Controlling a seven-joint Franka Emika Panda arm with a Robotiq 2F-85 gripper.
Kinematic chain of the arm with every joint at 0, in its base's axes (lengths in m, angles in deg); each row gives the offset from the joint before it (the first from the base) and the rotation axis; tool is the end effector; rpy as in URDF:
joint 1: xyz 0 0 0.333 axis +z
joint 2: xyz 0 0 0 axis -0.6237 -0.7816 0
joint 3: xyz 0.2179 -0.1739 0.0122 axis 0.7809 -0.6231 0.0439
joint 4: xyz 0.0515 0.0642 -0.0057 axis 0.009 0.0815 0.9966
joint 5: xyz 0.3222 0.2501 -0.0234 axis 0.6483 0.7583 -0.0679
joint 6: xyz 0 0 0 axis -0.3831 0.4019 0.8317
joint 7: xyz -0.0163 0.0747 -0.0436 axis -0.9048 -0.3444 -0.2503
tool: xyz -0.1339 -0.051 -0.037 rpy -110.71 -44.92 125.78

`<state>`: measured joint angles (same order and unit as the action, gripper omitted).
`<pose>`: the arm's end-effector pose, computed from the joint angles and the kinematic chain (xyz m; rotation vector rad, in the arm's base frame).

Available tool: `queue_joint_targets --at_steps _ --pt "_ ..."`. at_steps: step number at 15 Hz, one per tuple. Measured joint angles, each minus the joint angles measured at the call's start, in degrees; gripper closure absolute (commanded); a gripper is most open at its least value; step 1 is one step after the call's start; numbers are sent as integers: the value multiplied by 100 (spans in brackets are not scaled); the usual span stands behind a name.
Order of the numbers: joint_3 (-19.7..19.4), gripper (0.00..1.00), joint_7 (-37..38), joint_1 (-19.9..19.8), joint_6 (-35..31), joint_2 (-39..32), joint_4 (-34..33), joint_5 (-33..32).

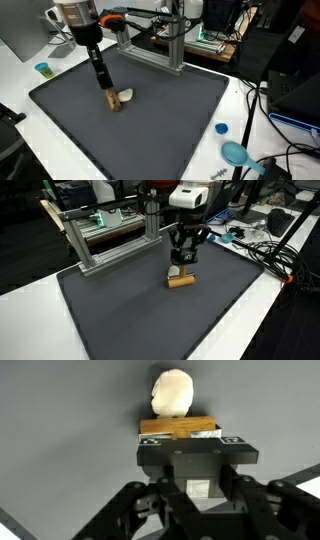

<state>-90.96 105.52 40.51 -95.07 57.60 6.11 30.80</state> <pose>0.6870 -0.0325 0.2378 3.0068 -0.8086 0.1410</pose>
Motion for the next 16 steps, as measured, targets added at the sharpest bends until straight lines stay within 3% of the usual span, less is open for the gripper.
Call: queue_joint_targets --at_steps 8,13,16 --pt "-27 79 -252 -42 16 144 -114 97" --pt "22 79 -513 83 386 942 392 -11" --pt "75 79 -495 145 456 1045 670 -22"
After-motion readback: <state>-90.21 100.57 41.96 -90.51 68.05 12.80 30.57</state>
